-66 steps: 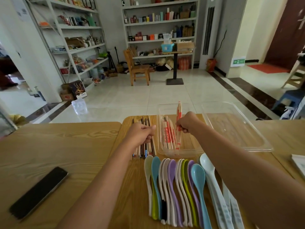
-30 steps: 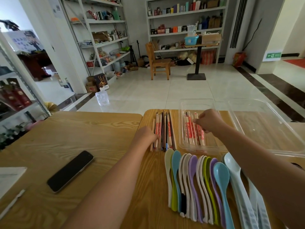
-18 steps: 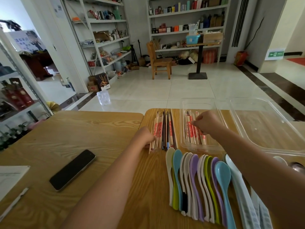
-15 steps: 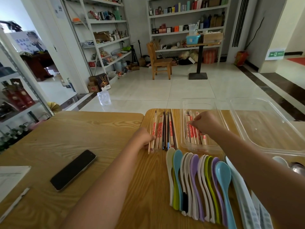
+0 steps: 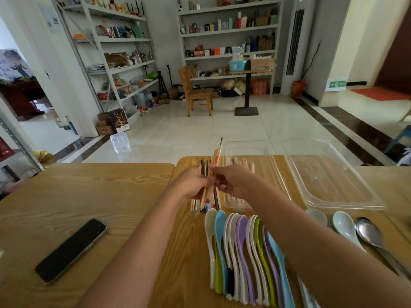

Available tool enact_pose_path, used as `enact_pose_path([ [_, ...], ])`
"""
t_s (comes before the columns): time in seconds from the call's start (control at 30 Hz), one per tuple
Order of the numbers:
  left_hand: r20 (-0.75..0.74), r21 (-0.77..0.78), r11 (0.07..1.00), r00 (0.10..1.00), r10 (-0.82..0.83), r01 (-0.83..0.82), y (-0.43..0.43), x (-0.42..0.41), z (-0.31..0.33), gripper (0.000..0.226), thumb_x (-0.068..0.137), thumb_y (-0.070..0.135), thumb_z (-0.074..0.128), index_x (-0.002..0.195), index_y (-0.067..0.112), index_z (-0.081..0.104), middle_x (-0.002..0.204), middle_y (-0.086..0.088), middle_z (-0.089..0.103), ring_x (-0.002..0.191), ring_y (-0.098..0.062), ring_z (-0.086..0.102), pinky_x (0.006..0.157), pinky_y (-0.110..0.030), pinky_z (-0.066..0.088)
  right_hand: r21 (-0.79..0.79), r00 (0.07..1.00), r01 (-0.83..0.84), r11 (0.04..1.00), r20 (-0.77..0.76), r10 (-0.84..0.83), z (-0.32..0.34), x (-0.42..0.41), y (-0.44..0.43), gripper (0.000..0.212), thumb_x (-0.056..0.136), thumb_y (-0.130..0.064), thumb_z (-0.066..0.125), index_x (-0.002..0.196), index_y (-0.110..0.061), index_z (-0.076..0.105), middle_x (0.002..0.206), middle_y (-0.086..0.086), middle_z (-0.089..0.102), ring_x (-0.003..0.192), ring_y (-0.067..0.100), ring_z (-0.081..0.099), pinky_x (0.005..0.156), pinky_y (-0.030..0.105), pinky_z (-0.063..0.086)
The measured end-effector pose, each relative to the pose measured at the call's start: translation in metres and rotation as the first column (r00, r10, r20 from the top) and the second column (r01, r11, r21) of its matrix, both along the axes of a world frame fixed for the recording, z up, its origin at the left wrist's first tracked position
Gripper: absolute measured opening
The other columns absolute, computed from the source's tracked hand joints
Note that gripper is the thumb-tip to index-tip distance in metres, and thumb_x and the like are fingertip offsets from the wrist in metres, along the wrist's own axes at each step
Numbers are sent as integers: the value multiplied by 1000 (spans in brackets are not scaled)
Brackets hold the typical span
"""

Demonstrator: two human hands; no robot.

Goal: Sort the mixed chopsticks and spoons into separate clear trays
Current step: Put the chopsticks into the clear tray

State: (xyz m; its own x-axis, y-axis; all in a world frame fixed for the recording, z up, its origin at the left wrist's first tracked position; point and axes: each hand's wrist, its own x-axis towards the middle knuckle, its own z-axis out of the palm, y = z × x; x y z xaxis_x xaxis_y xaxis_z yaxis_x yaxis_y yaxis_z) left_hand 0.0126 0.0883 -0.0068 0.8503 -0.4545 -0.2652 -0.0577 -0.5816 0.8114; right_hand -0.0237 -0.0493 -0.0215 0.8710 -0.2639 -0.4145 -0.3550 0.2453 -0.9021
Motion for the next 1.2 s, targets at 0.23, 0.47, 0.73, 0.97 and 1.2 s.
enact_pose_path([
  [0.23, 43, -25, 999, 999, -24, 25, -19, -13, -1, 40, 89, 36, 70, 87, -3, 69, 73, -13, 69, 58, -17, 67, 59, -29, 59, 84, 997, 70, 994, 33, -73, 0, -8, -17, 16, 90, -1, 64, 76, 0, 58, 61, 10, 53, 39, 9, 40, 34, 15, 30],
  [0.47, 56, -114, 993, 998, 41, -34, -11, -10, -8, 41, 93, 46, 60, 96, 7, 70, 93, -7, 72, 79, -17, 68, 71, -27, 59, -235, 981, 183, 955, -20, -193, 12, -1, -78, 12, 88, -1, 67, 92, 10, 64, 68, 15, 62, 36, 9, 45, 33, 17, 38],
  [0.73, -10, -175, 978, 994, 112, -112, 12, -1, -15, 39, 93, 42, 62, 95, 5, 71, 88, -8, 72, 66, -11, 63, 57, -20, 52, -854, 966, -98, 510, -204, -156, -10, 0, -98, 15, 87, 4, 52, 74, -2, 54, 66, 8, 56, 60, 19, 59, 50, 25, 46],
  [0.97, -23, -187, 975, 992, 121, -123, 19, -1, -18, 39, 92, 43, 62, 96, 5, 71, 87, -8, 73, 65, -11, 64, 57, -21, 52, -967, 966, -180, 180, -208, -152, -37, -7, -77, 14, 98, -10, 47, 99, -5, 60, 84, 6, 61, 75, 17, 62, 65, 27, 55],
  [1.2, -14, -175, 976, 991, 131, -131, 22, 0, -22, 38, 92, 44, 62, 94, 7, 72, 84, -5, 72, 67, -12, 64, 64, -25, 56, -943, 952, -277, 183, -296, -83, -44, -13, -72, 20, 100, -12, 45, 110, -3, 60, 94, 10, 62, 83, 19, 62, 70, 27, 53],
])
